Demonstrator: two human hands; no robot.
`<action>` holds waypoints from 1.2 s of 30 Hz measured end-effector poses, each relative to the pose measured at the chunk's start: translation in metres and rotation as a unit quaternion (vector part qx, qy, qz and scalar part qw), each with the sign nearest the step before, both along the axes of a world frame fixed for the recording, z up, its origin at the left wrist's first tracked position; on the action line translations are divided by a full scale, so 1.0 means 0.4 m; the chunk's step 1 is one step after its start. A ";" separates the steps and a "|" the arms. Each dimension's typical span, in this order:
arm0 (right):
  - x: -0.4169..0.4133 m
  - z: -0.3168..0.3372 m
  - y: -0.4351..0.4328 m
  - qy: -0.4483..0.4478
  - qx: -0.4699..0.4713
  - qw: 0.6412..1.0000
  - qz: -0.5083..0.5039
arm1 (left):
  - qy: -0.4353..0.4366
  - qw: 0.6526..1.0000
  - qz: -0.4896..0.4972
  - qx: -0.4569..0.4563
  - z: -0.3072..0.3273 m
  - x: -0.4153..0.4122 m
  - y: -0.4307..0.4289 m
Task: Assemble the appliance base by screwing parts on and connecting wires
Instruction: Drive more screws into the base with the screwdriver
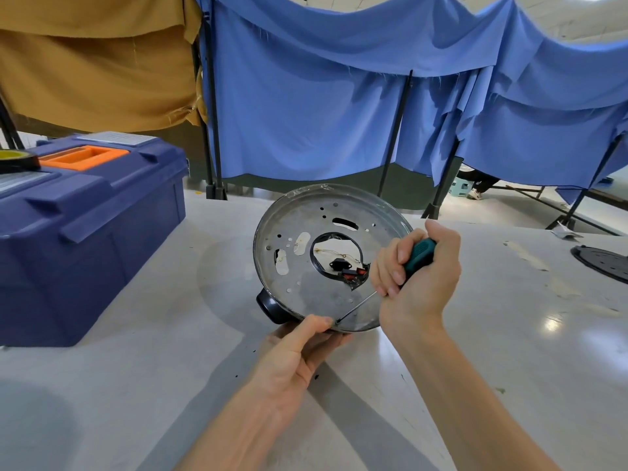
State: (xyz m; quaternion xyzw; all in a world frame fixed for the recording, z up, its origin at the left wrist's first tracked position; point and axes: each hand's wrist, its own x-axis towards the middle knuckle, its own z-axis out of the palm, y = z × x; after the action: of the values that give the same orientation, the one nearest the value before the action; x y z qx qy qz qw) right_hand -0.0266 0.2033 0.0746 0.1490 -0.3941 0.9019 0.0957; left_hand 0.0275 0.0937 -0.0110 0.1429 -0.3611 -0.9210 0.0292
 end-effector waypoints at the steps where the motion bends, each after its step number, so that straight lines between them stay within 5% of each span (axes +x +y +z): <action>1: 0.002 -0.001 -0.001 0.009 0.009 1.000 0.003 | -0.002 1.000 0.000 0.001 0.000 0.001 0.000; 9: 0.029 -0.009 0.015 0.101 0.190 0.975 0.050 | -0.023 1.000 0.004 0.007 0.000 0.003 0.000; 14: 0.053 0.011 0.071 0.249 0.375 0.893 -0.006 | -0.035 0.999 0.033 0.015 0.001 0.003 -0.006; 20: 0.082 0.028 0.092 0.295 0.456 0.834 -0.098 | -0.035 0.997 0.060 0.037 0.005 0.002 -0.012; 22: 0.087 0.021 0.083 0.334 0.478 0.794 -0.171 | -0.026 0.997 0.063 0.040 0.005 0.004 -0.012; 26: 0.093 0.013 0.064 0.437 0.540 0.656 -0.295 | -0.015 0.997 0.061 0.036 0.005 0.011 -0.009; 29: 0.108 0.027 0.071 0.394 0.602 0.652 -0.239 | -0.018 0.997 0.055 0.041 0.007 0.012 -0.012; 32: 0.119 0.030 0.096 0.376 0.679 0.610 -0.160 | -0.025 0.996 0.064 0.051 0.009 0.008 -0.015; 36: 0.126 0.042 0.092 0.393 0.673 0.620 -0.093 | -0.032 0.995 0.075 0.064 0.007 0.002 -0.016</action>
State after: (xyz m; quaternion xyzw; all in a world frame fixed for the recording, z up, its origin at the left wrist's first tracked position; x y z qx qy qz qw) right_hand 0.0237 0.2401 0.0913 0.4749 -0.8271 0.2264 0.1977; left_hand 0.0284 0.0873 -0.0083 0.2007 -0.2903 -0.9325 0.0769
